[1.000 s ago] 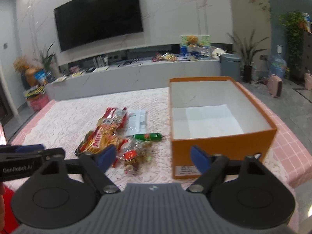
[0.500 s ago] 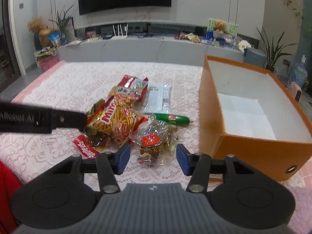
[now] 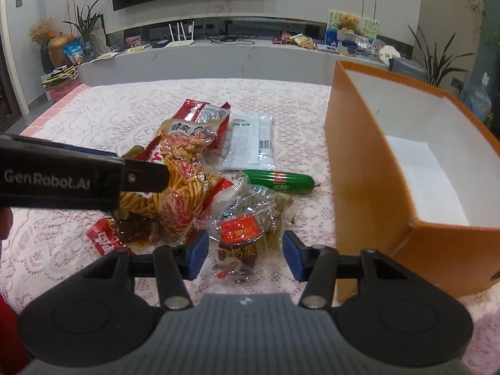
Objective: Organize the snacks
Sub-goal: 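Grasp the red-yellow Mimi bag with left tool while right grasps red-labelled clear candy bag, then lift both held bags and carry them over the orange box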
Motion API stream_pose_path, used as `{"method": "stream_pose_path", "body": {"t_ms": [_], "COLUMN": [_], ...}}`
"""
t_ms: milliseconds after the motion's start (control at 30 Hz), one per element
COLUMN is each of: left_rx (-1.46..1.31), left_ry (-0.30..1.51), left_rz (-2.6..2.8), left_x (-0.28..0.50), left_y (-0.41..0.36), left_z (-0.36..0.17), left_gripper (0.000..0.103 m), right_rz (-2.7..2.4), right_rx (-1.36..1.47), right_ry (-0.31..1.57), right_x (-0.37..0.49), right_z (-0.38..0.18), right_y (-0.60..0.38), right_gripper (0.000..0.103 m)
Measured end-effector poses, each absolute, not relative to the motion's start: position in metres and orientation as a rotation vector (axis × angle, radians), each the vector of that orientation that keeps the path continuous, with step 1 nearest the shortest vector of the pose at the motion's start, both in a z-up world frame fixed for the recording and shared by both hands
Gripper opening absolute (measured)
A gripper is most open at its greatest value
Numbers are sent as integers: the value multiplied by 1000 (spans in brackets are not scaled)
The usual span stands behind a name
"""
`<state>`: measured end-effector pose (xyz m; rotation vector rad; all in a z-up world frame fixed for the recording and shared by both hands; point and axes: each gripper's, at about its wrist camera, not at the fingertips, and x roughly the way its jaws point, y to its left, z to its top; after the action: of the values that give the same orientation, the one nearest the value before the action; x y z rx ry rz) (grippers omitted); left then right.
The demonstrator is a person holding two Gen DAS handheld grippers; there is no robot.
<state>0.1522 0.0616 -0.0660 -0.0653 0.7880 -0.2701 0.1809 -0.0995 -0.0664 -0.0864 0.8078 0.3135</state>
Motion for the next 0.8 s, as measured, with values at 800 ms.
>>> {"method": "stream_pose_path", "body": {"t_ms": [800], "left_rx": [47], "left_ry": [913], "left_rz": [-205], "left_x": [177], "left_y": [34], "left_z": [-87], "left_gripper": [58], "right_rz": [361], "right_rx": [-86], "right_ry": [847], "right_x": [188], "right_z": [-84], "right_y": [-101], "right_gripper": [37]}}
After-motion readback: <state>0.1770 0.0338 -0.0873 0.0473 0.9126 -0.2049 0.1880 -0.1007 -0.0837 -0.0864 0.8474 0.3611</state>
